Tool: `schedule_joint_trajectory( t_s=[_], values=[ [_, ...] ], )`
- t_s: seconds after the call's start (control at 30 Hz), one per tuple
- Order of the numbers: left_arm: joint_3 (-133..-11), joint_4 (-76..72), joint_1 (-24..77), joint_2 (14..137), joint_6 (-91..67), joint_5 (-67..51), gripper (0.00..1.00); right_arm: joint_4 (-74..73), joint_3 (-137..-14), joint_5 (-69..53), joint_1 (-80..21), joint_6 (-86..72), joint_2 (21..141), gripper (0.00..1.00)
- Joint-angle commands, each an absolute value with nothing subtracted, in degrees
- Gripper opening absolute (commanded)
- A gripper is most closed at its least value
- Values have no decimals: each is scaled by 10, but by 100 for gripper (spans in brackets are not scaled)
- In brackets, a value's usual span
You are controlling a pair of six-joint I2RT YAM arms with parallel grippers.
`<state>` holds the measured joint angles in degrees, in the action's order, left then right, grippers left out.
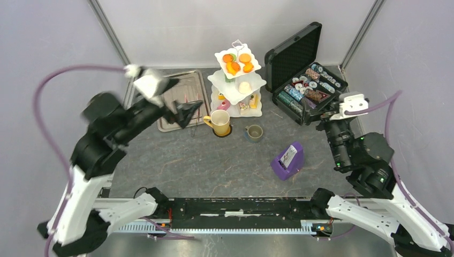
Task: Serve the afternoon tea
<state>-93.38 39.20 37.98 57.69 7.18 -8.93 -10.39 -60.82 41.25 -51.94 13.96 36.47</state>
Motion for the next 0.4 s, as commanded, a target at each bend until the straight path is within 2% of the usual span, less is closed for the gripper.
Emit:
schedule_joint_trajectory(
  t_s=[0.0, 0.13, 0.37],
  values=[
    [-826, 160, 379, 456, 114, 15, 100, -90, -643, 434, -518, 180, 353, 98],
    [-741, 44, 379, 378, 132, 25, 100, -83, -652, 434, -518, 189, 337, 98],
    [-721, 24, 379, 350, 150, 64, 100, -29, -619, 432, -518, 202, 299, 98]
  ],
)
